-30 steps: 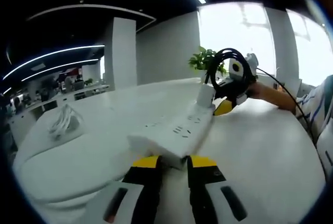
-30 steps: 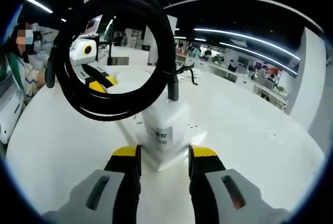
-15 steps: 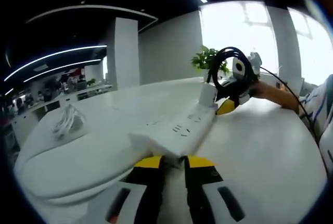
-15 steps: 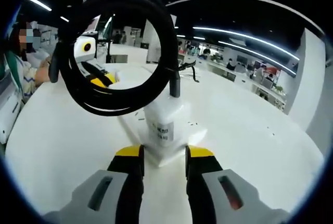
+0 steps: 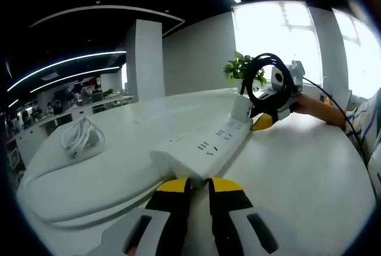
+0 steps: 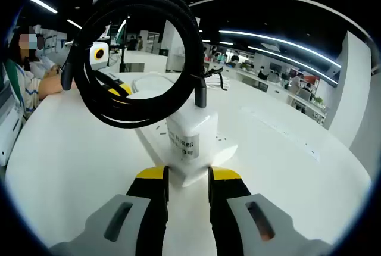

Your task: Straighten the power strip on the desk, plug the charger into it

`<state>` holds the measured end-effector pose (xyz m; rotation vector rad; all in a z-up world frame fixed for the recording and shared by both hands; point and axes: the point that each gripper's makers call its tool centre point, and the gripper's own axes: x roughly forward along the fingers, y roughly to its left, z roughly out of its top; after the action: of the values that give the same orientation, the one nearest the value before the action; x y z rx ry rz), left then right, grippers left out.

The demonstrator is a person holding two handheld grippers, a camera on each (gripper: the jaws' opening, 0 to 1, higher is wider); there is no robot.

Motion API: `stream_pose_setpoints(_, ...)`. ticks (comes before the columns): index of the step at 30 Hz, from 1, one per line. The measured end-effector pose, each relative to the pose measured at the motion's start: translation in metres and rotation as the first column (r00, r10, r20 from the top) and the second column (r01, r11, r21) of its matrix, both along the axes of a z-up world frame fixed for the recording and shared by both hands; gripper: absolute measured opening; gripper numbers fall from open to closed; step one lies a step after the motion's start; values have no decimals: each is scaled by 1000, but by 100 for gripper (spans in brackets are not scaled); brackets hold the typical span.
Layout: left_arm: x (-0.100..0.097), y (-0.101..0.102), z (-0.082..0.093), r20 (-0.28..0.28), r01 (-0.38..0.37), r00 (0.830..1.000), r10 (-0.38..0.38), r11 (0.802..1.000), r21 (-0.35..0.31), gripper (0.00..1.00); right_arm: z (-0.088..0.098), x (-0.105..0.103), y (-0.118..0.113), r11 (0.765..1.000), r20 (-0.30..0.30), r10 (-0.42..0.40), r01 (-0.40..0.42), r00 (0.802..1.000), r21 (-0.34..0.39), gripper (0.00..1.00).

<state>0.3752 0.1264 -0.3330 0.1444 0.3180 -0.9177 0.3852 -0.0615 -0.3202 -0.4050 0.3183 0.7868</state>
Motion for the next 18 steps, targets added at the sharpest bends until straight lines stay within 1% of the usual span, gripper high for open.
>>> stream_pose_setpoints(18,5,5,0,6,-26,1000,26,1000,8,9,-1,0,2,1000,-2,-2,2,1000,3,20)
